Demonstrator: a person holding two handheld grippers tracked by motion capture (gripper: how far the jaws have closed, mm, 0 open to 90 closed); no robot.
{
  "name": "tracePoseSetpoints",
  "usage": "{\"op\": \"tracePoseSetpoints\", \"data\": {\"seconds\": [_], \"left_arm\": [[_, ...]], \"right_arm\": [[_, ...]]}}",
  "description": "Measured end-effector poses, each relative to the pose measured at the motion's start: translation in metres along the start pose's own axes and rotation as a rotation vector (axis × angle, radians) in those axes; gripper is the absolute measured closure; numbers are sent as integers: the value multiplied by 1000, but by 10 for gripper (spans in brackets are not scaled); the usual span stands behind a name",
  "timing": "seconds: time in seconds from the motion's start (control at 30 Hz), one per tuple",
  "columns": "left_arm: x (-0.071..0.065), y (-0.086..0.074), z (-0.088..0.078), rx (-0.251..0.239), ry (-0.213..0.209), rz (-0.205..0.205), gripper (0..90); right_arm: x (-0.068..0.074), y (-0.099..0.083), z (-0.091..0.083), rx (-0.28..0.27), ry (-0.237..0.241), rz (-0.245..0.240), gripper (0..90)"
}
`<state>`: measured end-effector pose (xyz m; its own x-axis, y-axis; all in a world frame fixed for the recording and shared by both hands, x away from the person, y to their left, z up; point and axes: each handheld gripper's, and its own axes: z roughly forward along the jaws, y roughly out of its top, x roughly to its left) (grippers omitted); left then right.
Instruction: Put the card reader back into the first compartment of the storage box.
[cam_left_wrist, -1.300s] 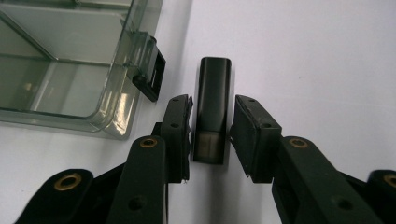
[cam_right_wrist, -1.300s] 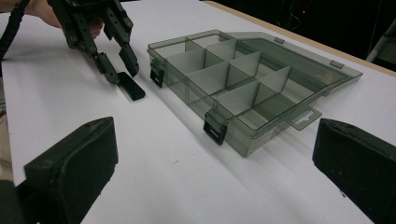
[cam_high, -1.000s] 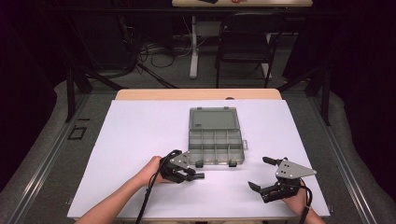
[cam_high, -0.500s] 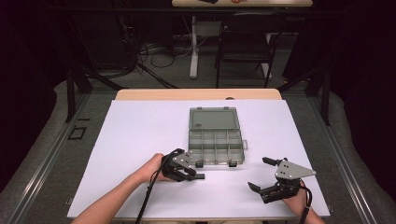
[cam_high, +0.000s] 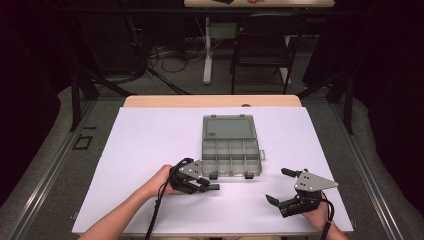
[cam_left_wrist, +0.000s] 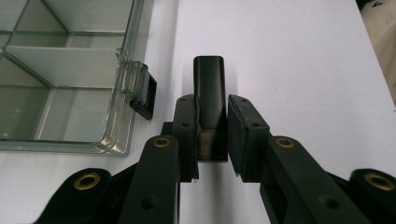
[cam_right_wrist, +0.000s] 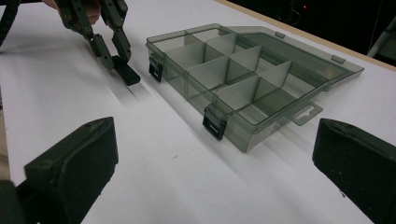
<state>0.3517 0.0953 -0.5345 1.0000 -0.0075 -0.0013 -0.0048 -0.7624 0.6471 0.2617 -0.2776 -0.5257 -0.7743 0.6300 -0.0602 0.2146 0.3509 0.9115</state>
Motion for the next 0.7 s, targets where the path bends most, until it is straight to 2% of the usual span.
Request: {"op": "tracePoseSetpoints", "data": {"seconds": [0.43,0.47,0.7], "left_arm": [[-6,3,-12,-69,23,-16,743],[-6,2,-14,-90,27,-18,743],[-7,-1,-18,-135,47,-35,744]], "right_arm": [[0,0,0,3,-2,-1,0],[0,0,0,1,-4,-2,0],[0,0,0,3,-3,-4,0]]}}
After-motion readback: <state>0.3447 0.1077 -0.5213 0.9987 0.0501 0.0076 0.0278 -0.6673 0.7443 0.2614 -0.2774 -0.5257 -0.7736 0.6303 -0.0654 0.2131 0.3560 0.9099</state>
